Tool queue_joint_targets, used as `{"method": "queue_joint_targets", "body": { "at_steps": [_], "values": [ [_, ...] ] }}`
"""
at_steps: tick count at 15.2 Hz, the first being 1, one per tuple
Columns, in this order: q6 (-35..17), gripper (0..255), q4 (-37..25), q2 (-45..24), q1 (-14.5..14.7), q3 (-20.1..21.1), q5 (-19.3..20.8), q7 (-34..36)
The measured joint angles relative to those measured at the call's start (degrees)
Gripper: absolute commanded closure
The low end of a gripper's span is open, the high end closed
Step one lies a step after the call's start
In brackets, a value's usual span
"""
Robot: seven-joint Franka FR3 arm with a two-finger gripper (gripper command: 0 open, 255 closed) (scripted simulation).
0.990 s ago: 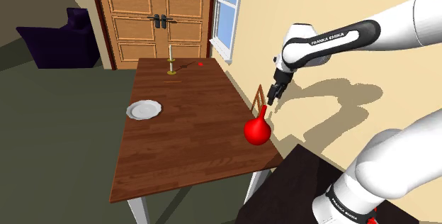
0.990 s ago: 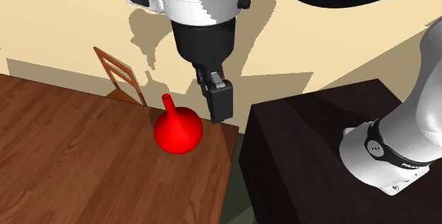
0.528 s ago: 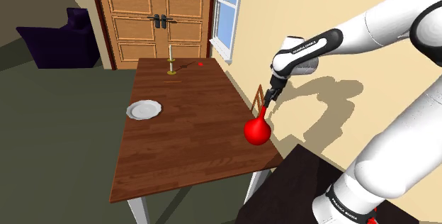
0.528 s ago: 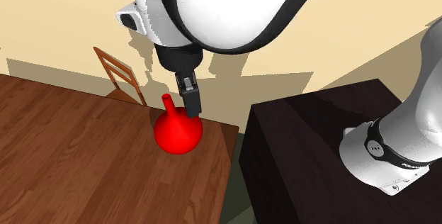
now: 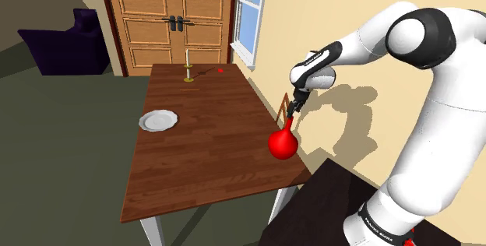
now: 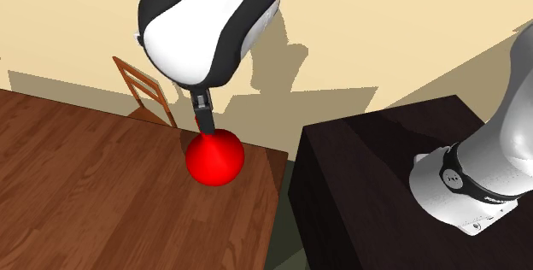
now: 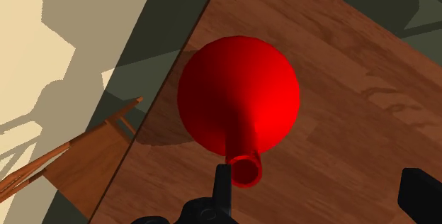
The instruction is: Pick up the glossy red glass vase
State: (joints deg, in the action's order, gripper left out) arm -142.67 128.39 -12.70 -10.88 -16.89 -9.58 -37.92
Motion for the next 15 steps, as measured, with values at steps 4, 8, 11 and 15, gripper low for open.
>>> {"method": "queue_joint_targets", "body": {
  "at_steps": [4,8,11,15],
  "values": [
    [-1.58,0,-5.48,-6.88,-2.19,0.83,-3.26,-3.3],
    [-3.83,0,-6.41,-10.16,-3.23,1.71,-4.97,-4.88],
    [-5.45,0,-6.44,-11.86,-3.71,2.34,-5.93,-5.65],
    [-5.72,255,-6.69,-12.39,-3.92,2.5,-6.18,-5.91]
  ]
}}
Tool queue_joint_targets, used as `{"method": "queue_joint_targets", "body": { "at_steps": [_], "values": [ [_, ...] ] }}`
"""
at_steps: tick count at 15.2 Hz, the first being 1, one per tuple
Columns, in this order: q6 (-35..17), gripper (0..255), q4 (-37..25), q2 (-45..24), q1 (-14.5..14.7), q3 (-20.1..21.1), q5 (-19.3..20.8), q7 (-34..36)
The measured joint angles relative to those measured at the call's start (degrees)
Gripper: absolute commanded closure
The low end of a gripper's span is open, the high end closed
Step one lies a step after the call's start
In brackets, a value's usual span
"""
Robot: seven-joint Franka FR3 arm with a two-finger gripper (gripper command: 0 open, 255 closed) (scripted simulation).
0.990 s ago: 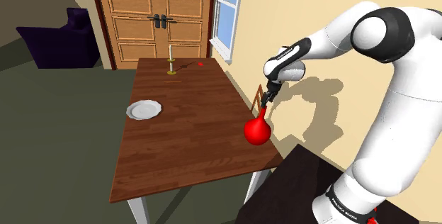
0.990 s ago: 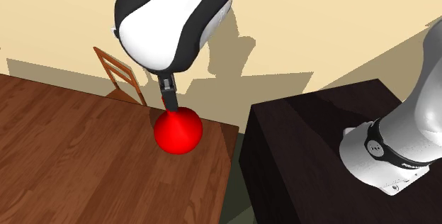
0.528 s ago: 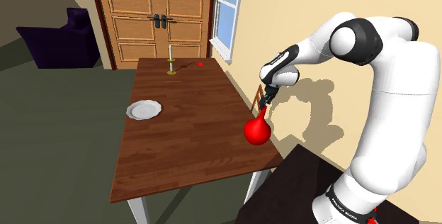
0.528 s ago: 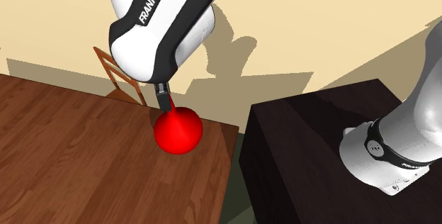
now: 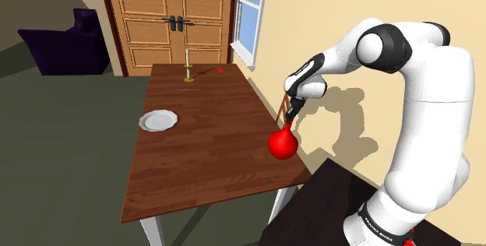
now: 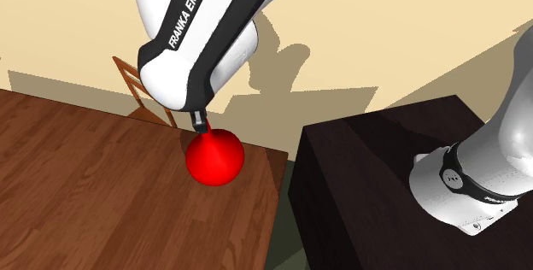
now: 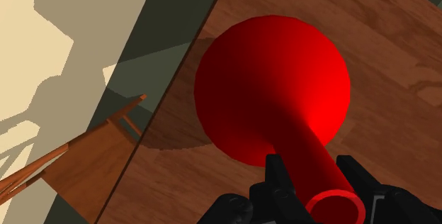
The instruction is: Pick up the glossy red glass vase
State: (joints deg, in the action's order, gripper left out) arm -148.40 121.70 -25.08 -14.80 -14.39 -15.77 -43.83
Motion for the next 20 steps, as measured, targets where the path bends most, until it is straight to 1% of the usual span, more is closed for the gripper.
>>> {"method": "queue_joint_targets", "body": {
  "at_steps": [8,20],
  "values": [
    [0.2,255,0.06,0.25,0.08,-0.09,0.13,0.11],
    [6.94,255,-0.03,7.11,1.64,-2.42,3.97,2.87]
  ]
}}
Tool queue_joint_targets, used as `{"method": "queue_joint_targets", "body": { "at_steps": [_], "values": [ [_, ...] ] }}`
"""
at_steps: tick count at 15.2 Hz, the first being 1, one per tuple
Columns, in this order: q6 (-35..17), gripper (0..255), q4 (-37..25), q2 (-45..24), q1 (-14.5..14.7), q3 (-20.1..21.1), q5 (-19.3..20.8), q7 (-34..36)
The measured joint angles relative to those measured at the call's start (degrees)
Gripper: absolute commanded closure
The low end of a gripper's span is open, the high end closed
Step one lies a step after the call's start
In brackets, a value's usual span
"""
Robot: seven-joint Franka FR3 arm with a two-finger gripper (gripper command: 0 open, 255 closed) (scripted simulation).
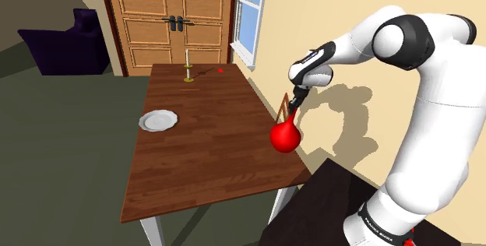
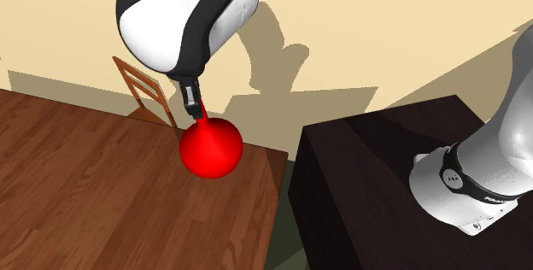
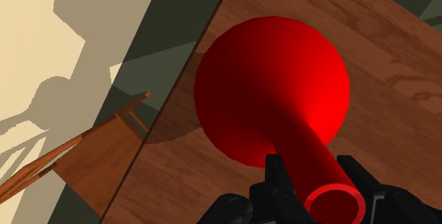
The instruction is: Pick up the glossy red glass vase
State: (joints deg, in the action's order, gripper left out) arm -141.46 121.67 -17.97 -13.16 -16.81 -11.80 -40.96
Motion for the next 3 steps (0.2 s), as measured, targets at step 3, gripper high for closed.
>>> {"method": "queue_joint_targets", "body": {
  "at_steps": [3],
  "values": [
    [1.71,255,-0.5,1.31,0.3,-0.36,0.83,0.68]
  ]
}}
